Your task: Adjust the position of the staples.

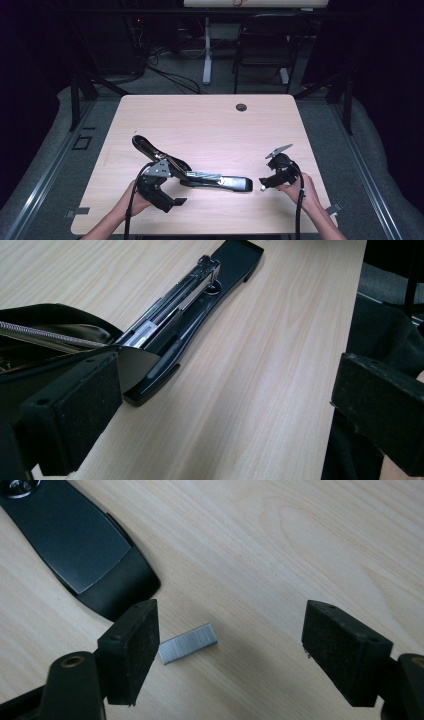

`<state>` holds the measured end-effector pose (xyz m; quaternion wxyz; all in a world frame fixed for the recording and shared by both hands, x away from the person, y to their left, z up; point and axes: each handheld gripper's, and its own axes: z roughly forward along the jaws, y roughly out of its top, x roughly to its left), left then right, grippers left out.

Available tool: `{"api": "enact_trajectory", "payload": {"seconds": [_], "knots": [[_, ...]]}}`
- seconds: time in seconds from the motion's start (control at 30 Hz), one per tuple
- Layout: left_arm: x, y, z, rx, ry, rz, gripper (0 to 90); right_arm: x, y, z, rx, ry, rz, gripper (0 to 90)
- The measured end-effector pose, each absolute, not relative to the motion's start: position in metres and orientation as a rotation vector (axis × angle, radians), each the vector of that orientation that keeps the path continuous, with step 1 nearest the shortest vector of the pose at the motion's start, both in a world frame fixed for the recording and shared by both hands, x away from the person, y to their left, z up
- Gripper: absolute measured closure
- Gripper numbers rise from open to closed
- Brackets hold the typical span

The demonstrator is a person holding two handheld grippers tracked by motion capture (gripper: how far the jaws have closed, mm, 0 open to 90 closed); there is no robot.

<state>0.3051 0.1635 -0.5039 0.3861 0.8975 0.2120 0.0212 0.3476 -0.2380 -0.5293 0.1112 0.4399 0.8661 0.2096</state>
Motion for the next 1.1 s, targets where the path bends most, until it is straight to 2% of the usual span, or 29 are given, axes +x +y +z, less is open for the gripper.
{"api": "enact_trajectory", "payload": {"seconds": [0.6, 1.1], "knots": [[0.306, 0.163, -0.505, 2.292, 0.551, 0.057, 0.0, 0.353, -0.220, -0.545, 1.284, 2.575, 0.488, 32.3], [0.306, 0.161, -0.506, 2.318, 0.550, 0.047, 0.0, 0.354, -0.225, -0.545, 1.268, 2.576, 0.368, 37.7]]}}
